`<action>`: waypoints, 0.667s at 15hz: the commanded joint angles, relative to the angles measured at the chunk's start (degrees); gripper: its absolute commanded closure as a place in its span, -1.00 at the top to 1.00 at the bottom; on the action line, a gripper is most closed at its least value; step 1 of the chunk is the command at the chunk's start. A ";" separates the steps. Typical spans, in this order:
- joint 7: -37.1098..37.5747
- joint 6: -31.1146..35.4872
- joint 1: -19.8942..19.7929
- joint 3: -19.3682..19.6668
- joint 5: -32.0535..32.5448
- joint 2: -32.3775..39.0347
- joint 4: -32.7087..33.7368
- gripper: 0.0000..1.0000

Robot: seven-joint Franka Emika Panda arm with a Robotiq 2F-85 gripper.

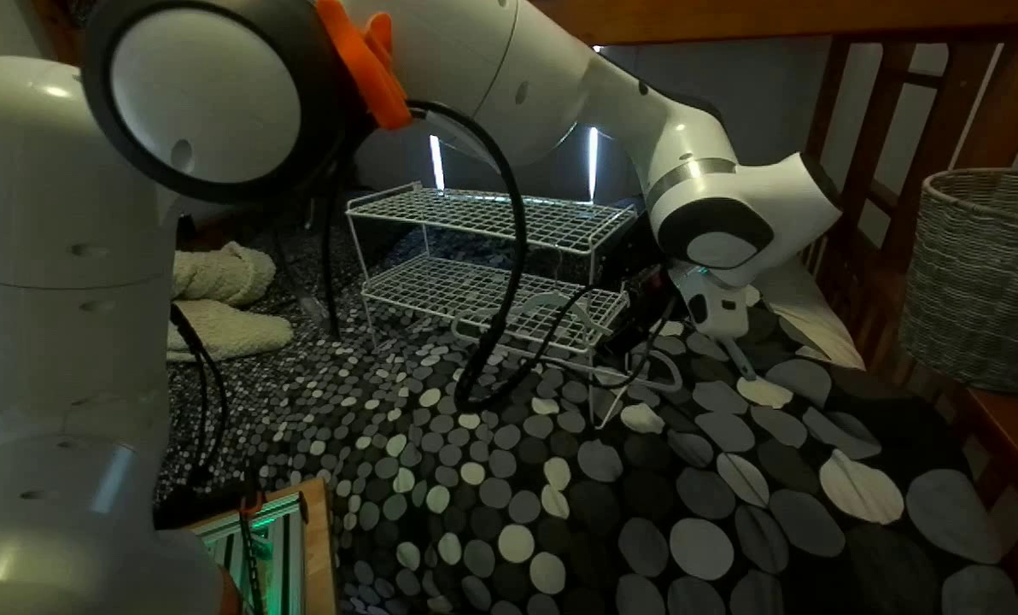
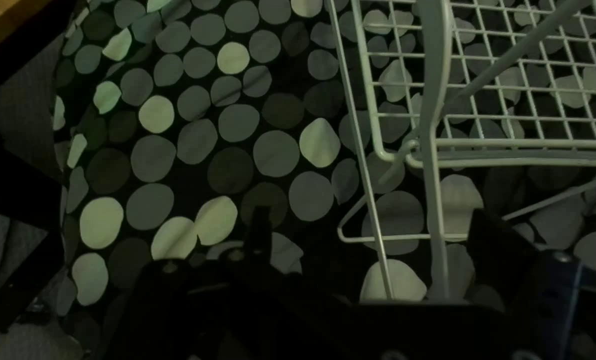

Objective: Hang the clothes hanger on the top shelf of the rack

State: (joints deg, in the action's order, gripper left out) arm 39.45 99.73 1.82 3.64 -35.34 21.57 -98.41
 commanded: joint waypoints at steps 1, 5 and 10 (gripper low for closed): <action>-5.16 2.55 0.24 -0.63 4.99 -5.57 -3.82 1.00; -10.79 2.24 0.44 -1.27 10.99 -10.31 -4.94 1.00; -17.30 1.96 0.28 -2.18 16.00 -16.13 -6.35 1.00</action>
State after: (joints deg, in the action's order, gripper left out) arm 26.04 100.22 2.31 2.12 -22.46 10.39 -100.66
